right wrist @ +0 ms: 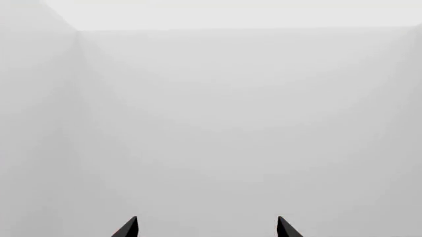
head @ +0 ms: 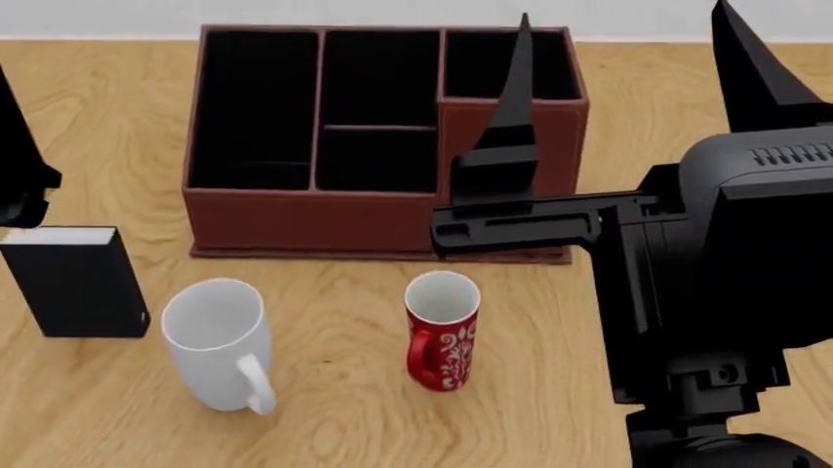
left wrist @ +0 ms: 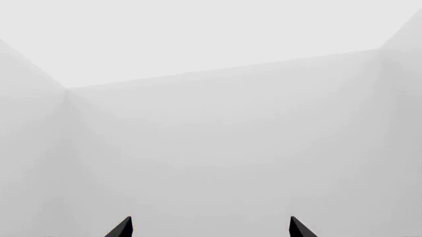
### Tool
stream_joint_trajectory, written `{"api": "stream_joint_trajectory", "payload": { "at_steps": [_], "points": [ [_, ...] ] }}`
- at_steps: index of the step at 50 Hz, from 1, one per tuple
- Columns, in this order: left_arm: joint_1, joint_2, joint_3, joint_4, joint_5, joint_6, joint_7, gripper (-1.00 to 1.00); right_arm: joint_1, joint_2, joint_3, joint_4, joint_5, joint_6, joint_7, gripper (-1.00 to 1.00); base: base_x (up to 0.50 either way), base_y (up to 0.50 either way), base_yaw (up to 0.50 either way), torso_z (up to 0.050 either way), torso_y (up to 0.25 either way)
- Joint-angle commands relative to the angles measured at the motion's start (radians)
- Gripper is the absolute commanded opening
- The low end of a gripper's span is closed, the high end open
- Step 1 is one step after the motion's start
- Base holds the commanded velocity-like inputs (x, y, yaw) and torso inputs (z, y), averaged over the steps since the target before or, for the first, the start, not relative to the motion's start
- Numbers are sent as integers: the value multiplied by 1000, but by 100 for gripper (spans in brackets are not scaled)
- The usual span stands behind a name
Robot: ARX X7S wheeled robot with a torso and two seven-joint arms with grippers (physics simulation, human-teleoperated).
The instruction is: Pick up the white mug and place it to the right of the caddy.
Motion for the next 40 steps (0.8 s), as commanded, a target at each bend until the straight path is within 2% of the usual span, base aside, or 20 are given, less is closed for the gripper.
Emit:
{"api": "stream_joint_trajectory", "payload": {
  "at_steps": [1,40],
  "points": [
    [1,-3,14,-14,-4,11,-6,100,-11,5,2,17,6,-21,0,100,223,0,0,0,0],
    [-9,-14,47,-26,-26,25,-26,100,-48,19,4,46,34,-66,6,100,222,0,0,0,0]
  ]
}}
